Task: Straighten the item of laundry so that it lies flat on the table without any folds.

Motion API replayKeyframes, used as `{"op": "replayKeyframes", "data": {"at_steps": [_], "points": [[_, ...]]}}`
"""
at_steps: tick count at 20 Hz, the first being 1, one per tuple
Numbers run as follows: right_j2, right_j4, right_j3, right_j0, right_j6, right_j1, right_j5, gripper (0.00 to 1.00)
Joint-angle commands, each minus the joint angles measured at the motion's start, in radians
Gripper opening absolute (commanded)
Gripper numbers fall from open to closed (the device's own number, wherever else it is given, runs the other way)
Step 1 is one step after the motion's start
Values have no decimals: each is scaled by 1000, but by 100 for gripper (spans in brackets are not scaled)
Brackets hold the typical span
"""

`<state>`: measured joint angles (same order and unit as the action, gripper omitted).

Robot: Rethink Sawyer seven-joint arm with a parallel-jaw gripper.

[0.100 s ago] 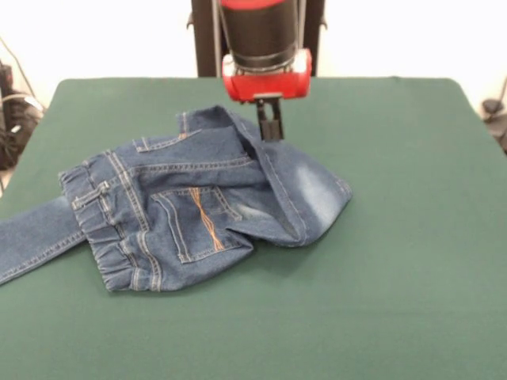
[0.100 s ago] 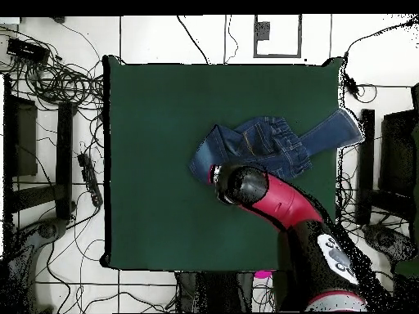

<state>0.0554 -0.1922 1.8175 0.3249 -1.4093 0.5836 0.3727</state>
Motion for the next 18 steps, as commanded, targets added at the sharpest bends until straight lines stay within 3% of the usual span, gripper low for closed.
{"op": "replayKeyframes", "data": {"at_steps": [1,4,5,13,18], "points": [[61,-34,7,-27,-239,-113,-105,0],[33,-26,-5,-45,-227,-99,-81,0],[10,-14,-14,-60,-219,-95,-85,100],[-14,-34,15,-71,-247,-65,-48,100],[-58,-40,28,-106,-256,14,45,100]]}}
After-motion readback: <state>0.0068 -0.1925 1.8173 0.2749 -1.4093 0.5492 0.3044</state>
